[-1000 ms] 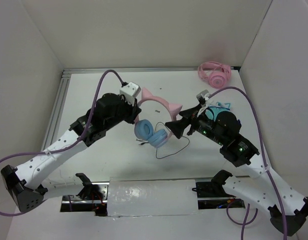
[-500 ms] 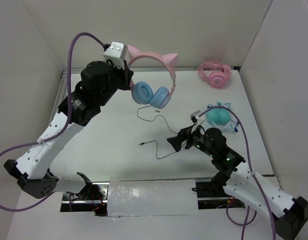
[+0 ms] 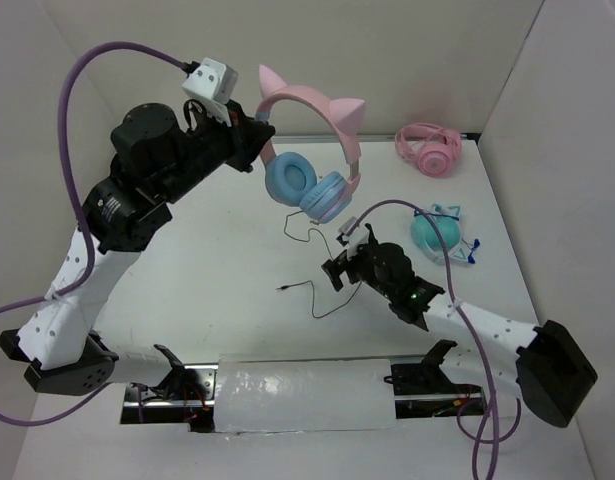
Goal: Wrap the headphones
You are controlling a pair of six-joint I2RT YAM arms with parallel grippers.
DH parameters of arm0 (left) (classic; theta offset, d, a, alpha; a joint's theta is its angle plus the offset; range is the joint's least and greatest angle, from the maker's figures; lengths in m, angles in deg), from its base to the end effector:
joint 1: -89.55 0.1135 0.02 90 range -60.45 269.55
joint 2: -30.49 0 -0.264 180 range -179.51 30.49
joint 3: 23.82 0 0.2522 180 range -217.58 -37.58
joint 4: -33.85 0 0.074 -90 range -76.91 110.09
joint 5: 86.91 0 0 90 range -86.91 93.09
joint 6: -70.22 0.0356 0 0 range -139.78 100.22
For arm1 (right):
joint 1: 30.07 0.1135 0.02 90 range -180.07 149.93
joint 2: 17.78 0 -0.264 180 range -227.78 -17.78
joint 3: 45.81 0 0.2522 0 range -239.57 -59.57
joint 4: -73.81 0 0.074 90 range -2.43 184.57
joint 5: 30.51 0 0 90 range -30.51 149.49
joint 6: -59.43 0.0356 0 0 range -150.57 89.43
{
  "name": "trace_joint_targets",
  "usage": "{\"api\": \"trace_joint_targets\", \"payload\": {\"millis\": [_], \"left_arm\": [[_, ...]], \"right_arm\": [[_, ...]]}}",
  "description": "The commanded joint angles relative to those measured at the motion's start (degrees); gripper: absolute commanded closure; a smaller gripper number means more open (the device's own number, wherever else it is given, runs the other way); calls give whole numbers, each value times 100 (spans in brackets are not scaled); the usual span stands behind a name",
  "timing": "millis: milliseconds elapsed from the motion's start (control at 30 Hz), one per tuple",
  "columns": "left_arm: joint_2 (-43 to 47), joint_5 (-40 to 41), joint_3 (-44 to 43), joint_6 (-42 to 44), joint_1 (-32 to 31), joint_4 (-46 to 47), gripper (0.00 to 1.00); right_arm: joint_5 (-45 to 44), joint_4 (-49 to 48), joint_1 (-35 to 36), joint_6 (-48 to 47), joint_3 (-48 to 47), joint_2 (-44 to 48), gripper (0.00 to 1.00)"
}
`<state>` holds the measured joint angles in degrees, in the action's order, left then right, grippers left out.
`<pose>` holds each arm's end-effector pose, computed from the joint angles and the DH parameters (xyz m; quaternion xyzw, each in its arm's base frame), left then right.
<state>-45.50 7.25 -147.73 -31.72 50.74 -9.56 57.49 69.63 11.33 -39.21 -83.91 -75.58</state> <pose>0.1842 -0.1448 0.5654 0.1317 0.6659 -0.2922 0.6737 0.1676 0.1461 0.2226 -0.3271 0.7258 0.1573 0.5844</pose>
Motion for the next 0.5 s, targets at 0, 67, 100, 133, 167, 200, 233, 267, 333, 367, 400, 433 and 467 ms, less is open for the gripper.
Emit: {"api": "trace_joint_targets", "payload": {"millis": [0, 67, 100, 133, 167, 200, 233, 267, 333, 367, 400, 433, 467], "left_arm": [[14, -468, -603, -80, -30, 583, 100], [-74, -443, -849, -97, -57, 409, 100], [-144, -451, -1033, -115, -66, 355, 100], [-162, -443, -1087, -132, -74, 346, 100], [-127, -469, -1114, -159, -83, 372, 100], [-84, -539, -1097, -176, -92, 398, 100], [-40, -600, -1097, -185, -92, 407, 100], [91, -697, -1062, -229, -92, 433, 100], [215, -846, -939, -238, -109, 486, 100], [346, -951, -895, -256, -101, 495, 100], [400, -1013, -851, -264, -101, 469, 100], [479, -1084, -816, -265, -101, 451, 100], [619, -1154, -720, -256, -101, 443, 100]], "right_arm": [[174, -554, 34, -349, -510, -581, 0], [174, -361, 25, -401, -764, -1030, 0], [139, -360, 17, -384, -818, -1162, 0], [121, -351, 16, -366, -888, -1398, 0], [95, -395, -1, -331, -1010, -1505, 0], [8, -395, -10, -261, -1072, -1758, 1], [7, -326, -62, -226, -1177, -1874, 2], [24, -186, -106, -191, -1361, -1997, 2], [147, -88, -168, -85, -1616, -2349, 9], [130, -53, -186, -41, -1679, -2437, 14], [-27, -70, -212, 98, -1714, -2603, 34], [-124, -131, -247, 169, -1723, -2657, 48], [-177, -158, -360, 214, -1697, -2692, 59]]}}
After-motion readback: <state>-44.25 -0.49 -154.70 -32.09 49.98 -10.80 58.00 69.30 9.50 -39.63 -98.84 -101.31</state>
